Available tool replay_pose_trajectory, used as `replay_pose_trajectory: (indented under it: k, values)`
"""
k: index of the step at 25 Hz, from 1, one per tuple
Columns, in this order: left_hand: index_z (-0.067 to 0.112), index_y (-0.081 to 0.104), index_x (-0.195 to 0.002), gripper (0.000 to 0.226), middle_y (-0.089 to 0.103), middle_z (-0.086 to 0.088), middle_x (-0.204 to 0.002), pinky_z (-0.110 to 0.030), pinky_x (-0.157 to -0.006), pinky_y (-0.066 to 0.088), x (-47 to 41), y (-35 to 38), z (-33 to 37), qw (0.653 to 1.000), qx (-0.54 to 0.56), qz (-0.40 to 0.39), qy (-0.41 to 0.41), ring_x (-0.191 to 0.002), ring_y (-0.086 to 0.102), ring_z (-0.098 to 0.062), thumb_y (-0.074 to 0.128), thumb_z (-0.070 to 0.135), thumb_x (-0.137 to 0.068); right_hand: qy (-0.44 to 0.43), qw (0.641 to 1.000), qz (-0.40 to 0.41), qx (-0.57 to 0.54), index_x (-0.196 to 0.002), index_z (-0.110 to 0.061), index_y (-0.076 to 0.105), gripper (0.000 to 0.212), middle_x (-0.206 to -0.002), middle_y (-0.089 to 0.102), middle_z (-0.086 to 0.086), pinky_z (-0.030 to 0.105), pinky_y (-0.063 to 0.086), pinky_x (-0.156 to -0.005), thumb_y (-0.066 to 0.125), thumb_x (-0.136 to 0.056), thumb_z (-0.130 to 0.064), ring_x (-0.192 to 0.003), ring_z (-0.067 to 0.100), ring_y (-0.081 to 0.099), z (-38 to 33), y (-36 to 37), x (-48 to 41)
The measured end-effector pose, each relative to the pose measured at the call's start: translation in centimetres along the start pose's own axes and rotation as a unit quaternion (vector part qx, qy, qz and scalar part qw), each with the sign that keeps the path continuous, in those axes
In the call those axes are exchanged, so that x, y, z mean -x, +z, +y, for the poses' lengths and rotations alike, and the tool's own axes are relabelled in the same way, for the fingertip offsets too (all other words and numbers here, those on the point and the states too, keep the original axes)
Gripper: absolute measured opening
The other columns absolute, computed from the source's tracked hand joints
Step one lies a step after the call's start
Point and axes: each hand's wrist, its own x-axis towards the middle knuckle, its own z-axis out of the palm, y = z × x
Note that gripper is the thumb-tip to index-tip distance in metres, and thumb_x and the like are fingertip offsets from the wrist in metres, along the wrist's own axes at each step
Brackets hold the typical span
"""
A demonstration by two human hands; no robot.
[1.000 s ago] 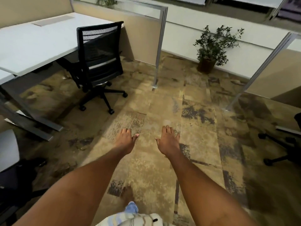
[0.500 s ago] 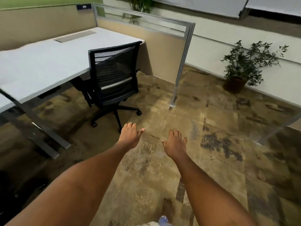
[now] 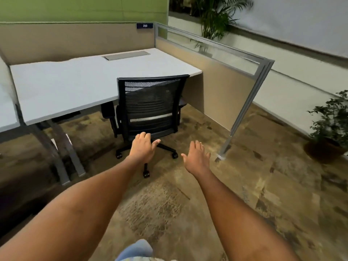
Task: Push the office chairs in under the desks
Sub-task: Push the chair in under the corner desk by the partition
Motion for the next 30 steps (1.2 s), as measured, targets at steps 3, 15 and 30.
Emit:
replay_pose_trajectory:
  k: [3, 15, 30]
  values:
    - [0.002, 0.052, -0.123, 0.054, 0.052, -0.018, -0.126, -0.044, -0.102, 0.037, -6.3, -1.0, 0.0, 0.998, 0.0, 0.05, -0.024, -0.118, 0.045, -0.035, 0.039, 0.047, -0.097, -0.029, 0.999, 0.02, -0.003, -0.149, -0.012, 0.022, 0.07, -0.158, 0.021, 0.01, 0.058, 0.017, -0.113, 0.053, -0.094, -0.043, -0.145, 0.027, 0.014, -0.6, -1.2, -7.0]
    - [-0.002, 0.055, -0.109, 0.054, 0.056, -0.02, -0.111, -0.044, -0.096, 0.038, -31.2, -5.0, -3.3, 0.975, -0.017, 0.211, -0.064, -0.107, 0.048, -0.036, 0.046, 0.049, -0.094, -0.099, 0.993, 0.06, -0.026, -0.15, -0.009, 0.02, 0.073, -0.158, 0.021, 0.013, 0.046, 0.01, -0.119, 0.056, -0.094, -0.039, -0.146, 0.027, 0.015, -6.1, -3.5, -31.2]
    - [0.017, 0.055, -0.113, 0.085, 0.059, -0.008, -0.114, -0.045, -0.095, 0.035, -36.3, -2.6, -6.8, 0.965, -0.19, 0.123, -0.135, -0.109, 0.05, -0.03, 0.013, 0.082, -0.079, -0.211, 0.974, 0.004, 0.082, -0.151, -0.01, 0.017, 0.077, -0.159, 0.018, 0.012, 0.053, 0.003, -0.117, 0.06, -0.091, -0.033, -0.147, 0.031, 0.008, -9.2, -4.6, -46.4]
